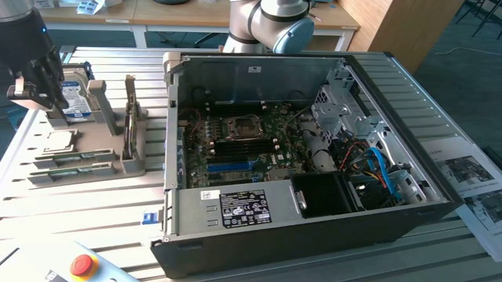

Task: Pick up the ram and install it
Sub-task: 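Pick up the ram and move it above insertion slot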

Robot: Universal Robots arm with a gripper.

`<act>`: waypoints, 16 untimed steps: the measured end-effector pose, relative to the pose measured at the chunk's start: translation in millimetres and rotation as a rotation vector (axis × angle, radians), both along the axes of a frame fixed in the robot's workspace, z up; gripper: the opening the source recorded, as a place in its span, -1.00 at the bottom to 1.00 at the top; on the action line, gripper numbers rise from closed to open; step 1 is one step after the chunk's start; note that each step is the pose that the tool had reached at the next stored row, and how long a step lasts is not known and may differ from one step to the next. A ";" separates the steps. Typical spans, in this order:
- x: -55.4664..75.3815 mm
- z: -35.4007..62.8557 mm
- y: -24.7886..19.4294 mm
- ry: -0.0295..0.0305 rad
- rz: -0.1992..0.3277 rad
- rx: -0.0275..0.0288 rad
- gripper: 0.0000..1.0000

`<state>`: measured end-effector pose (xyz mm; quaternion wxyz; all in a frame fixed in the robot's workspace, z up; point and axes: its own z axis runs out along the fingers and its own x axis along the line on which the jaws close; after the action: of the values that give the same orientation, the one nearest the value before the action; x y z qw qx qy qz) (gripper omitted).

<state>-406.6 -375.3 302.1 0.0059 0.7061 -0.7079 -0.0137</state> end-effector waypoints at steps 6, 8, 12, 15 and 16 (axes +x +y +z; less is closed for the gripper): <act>0.0 -8.5 0.0 -0.0009 0.000 -0.0001 -0.38; 0.0 -10.4 0.0 -0.0011 0.000 -0.0001 -0.38; -0.6 -16.2 0.0 -0.0023 0.000 -0.0001 -0.38; -0.8 -21.7 0.0 -0.0038 -0.001 -0.0006 -0.38; -0.8 -23.5 0.0 -0.0042 -0.001 -0.0007 -0.38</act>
<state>-407.5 -375.3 278.6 0.0047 0.7059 -0.7081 -0.0120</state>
